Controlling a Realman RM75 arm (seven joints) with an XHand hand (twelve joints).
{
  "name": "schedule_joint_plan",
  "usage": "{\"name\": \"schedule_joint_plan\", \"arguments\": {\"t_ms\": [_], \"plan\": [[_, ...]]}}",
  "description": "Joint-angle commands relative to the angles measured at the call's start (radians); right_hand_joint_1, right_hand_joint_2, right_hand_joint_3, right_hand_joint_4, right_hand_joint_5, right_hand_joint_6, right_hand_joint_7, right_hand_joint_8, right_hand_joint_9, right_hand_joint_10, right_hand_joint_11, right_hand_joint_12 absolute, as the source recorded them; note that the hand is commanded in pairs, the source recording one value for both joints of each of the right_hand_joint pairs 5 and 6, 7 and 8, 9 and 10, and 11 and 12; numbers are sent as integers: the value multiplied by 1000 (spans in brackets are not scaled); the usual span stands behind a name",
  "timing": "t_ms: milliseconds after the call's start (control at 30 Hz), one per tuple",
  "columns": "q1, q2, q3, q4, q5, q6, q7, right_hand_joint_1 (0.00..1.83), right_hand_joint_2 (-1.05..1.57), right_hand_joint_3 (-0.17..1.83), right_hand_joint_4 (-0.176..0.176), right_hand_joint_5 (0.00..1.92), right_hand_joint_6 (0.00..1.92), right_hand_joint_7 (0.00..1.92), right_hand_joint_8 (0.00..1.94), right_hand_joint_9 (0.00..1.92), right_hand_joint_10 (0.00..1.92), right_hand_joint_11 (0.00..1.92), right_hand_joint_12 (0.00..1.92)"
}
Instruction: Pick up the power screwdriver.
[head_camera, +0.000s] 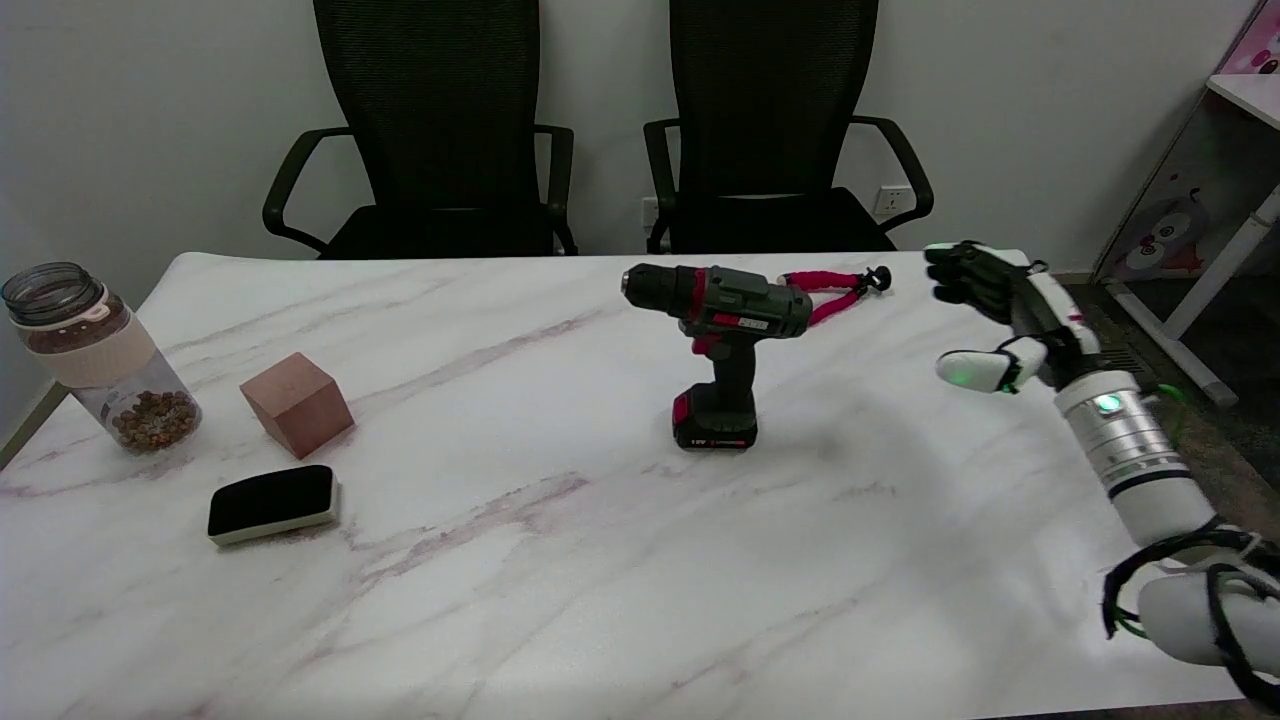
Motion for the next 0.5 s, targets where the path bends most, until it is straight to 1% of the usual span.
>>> {"name": "schedule_joint_plan", "arguments": {"t_ms": [33,233,367,500], "plan": [[364,-221,-318,166,-81,-62,126,914,-414,737,120,511,511,511,511,388,388,447,447],[405,-288,-368,226,-81,-71,147,912,-447,762,143,499,499,499,499,377,377,435,435],[413,-330,-371,265,-81,-72,151,911,-456,758,174,501,501,501,501,358,358,404,404],[423,-358,-377,296,-83,-85,180,910,-484,772,176,494,494,494,494,342,342,379,379]]}}
